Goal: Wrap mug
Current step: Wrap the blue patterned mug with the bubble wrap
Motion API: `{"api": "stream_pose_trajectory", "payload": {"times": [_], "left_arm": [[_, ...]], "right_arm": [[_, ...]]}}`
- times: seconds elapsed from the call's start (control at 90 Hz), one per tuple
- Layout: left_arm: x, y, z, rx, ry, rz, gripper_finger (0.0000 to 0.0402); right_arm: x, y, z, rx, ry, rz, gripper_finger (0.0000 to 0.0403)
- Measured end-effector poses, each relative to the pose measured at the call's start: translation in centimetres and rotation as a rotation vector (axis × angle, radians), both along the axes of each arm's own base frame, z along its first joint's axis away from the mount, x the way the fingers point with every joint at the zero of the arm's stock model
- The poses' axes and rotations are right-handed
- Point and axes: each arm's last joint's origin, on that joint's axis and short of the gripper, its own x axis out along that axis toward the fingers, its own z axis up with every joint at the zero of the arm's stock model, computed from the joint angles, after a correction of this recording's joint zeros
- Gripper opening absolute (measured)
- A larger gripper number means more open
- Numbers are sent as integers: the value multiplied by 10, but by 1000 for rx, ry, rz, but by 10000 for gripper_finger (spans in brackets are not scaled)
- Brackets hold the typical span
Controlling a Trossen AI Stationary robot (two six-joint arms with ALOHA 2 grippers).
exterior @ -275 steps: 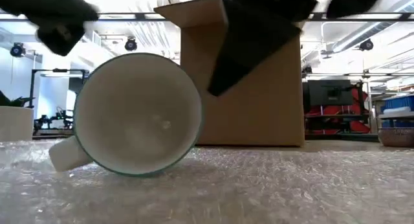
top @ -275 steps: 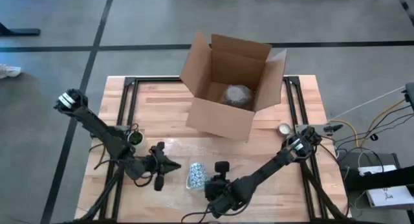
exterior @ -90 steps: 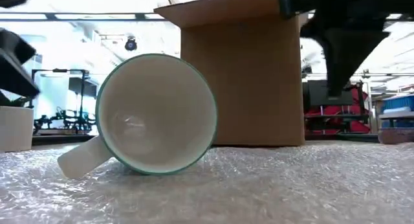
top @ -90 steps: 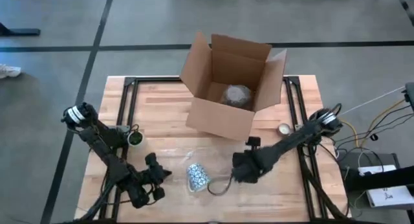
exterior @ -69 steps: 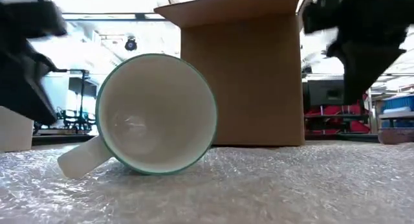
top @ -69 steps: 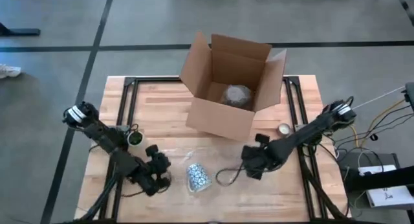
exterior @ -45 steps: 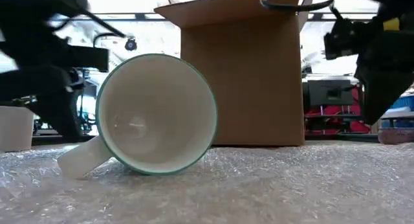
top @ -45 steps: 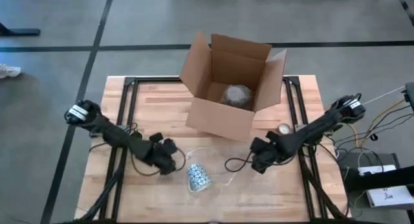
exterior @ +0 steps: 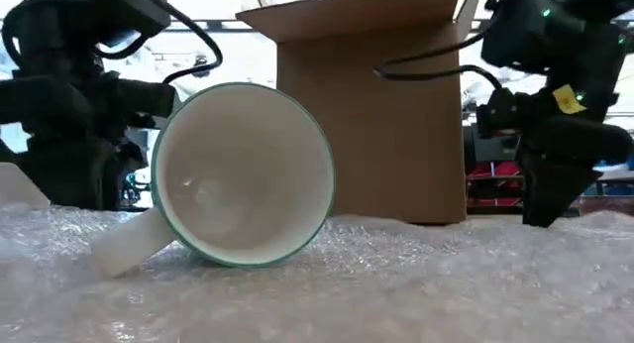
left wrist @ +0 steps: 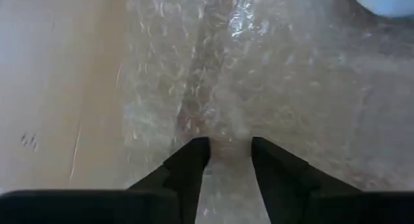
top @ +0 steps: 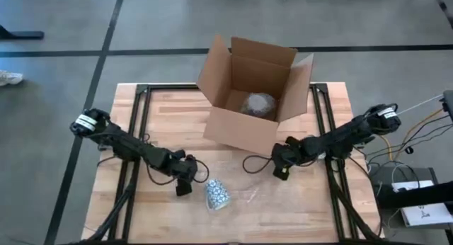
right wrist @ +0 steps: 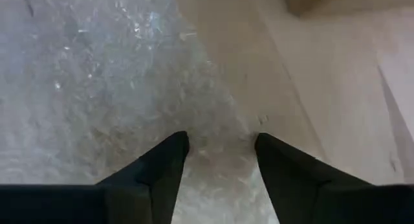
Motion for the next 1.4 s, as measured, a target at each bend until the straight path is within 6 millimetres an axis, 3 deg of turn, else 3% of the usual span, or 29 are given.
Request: {"api": "stream_pose_trajectory", "payload": {"times": [0.144,0.333,0.511,0.656,0.822,1.033,1.144,1.222,1.311,1.4], "left_arm": [[-5,1,-11,13,-25,7,110],[-5,2,-11,62,-47,-13,12],[4,-3,7,14,-54,-44,3],[11,-9,36,-79,-58,-71,11],[7,-6,64,-11,22,-66,35],[6,-5,86,-3,5,-41,80],[4,-4,93,11,-11,-70,98],[5,-1,96,120,-77,-76,104],[7,3,91,261,-136,-22,107],[11,5,75,277,-152,-13,106]], "right_arm": [[0,-2,-2,24,-2,90,170],[-1,-2,12,11,4,161,142],[11,1,46,-5,-94,242,123],[18,5,73,-6,-150,264,116],[22,12,80,-1,-196,281,133],[46,46,71,42,-413,345,169],[57,70,57,46,-482,361,175],[64,88,45,42,-537,361,173],[77,108,34,3,-640,346,167],[90,126,21,-55,-685,319,161]]}}
